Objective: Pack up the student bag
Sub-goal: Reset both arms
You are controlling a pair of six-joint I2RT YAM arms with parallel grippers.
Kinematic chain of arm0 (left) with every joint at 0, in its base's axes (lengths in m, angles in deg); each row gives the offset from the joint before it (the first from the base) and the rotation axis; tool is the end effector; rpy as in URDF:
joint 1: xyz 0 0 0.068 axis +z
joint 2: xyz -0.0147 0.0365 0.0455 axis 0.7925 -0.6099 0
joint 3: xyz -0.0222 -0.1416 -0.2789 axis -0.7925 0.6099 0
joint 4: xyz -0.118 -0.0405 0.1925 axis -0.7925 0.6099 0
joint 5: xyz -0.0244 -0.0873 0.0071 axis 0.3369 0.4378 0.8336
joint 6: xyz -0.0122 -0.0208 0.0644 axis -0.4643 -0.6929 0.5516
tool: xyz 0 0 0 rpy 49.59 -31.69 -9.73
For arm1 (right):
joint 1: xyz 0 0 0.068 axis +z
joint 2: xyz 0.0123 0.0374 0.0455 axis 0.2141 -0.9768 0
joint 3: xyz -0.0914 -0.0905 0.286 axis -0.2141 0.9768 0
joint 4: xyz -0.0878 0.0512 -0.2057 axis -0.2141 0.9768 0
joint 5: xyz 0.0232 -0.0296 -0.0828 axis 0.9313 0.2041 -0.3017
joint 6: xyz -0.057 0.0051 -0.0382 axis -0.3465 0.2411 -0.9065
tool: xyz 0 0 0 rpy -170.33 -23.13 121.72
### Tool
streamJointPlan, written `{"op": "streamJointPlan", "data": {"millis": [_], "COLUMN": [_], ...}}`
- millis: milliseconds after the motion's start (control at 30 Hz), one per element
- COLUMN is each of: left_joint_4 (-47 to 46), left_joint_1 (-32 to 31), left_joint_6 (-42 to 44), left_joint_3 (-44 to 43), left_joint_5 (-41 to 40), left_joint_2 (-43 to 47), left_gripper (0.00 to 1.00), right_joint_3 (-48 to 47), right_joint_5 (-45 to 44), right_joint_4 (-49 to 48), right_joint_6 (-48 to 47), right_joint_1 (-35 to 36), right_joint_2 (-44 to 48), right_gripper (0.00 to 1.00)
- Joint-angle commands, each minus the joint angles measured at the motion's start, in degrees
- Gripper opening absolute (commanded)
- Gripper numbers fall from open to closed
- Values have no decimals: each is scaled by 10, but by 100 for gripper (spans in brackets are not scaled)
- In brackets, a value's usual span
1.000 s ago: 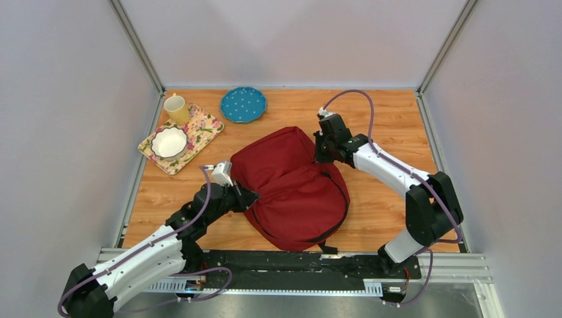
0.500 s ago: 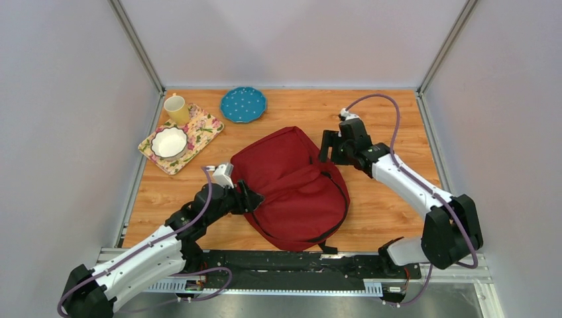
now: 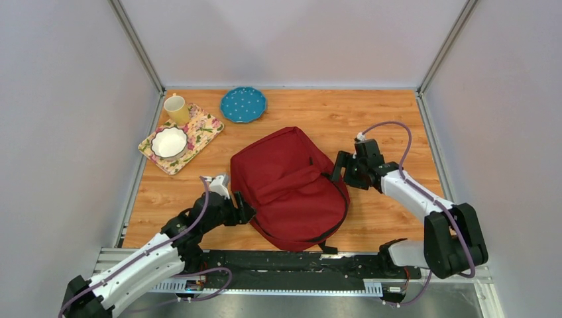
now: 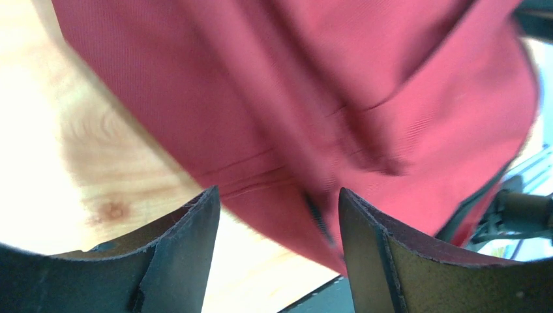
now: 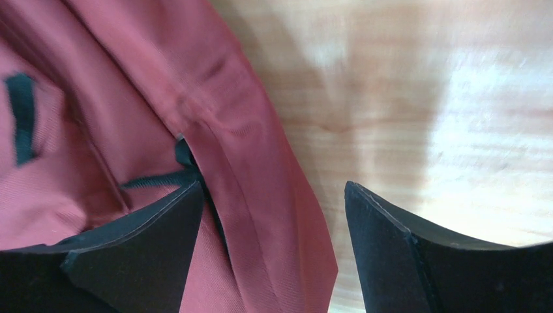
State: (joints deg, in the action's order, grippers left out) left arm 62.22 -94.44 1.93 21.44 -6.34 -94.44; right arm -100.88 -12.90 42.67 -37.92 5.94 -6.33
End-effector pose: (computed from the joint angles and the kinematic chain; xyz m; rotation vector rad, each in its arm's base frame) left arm 0.0620 -0.0516 0.2022 -0.1318 2.2410 -0.8337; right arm 0.2145 0.0761 0.2446 0.1818 2.5870 0.4215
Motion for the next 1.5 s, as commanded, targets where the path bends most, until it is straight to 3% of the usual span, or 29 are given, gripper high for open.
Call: {"op": "streamJointPlan", "data": {"millis": [0, 133, 267, 400, 533, 700, 933, 1167, 1467], "left_joint_4": [-120, -230, -284, -306, -317, -275, -224, -30, 21], "left_joint_1": [-1, 8, 71, 116, 133, 135, 157, 184, 208], "left_joint_6": [-36, -13, 34, 56, 64, 77, 90, 190, 212], "left_joint_3": [75, 76, -7, -83, -145, -209, -156, -196, -233], "left_joint_5": [57, 65, 144, 235, 295, 300, 247, 108, 103], "left_joint_2": [-52, -117, -218, -337, -399, -448, -404, -321, -259], "left_gripper": [74, 75, 75, 75, 76, 76, 77, 77, 78], "right_joint_3": [76, 160, 197, 209, 203, 177, 76, 45, 54], "right_joint_5": [49, 105, 87, 63, 38, 3, -71, -182, -221], "right_joint_4": [-70, -118, -133, -143, -144, -134, -56, 45, 77], "right_joint_6": [61, 115, 167, 205, 223, 231, 168, 137, 106], "right_joint_1": [8, 37, 85, 134, 161, 189, 189, 179, 154], "right_joint_2": [57, 107, 140, 158, 172, 172, 133, 179, 252], "right_gripper": [82, 80, 78, 78, 78, 78, 82, 87, 90]}}
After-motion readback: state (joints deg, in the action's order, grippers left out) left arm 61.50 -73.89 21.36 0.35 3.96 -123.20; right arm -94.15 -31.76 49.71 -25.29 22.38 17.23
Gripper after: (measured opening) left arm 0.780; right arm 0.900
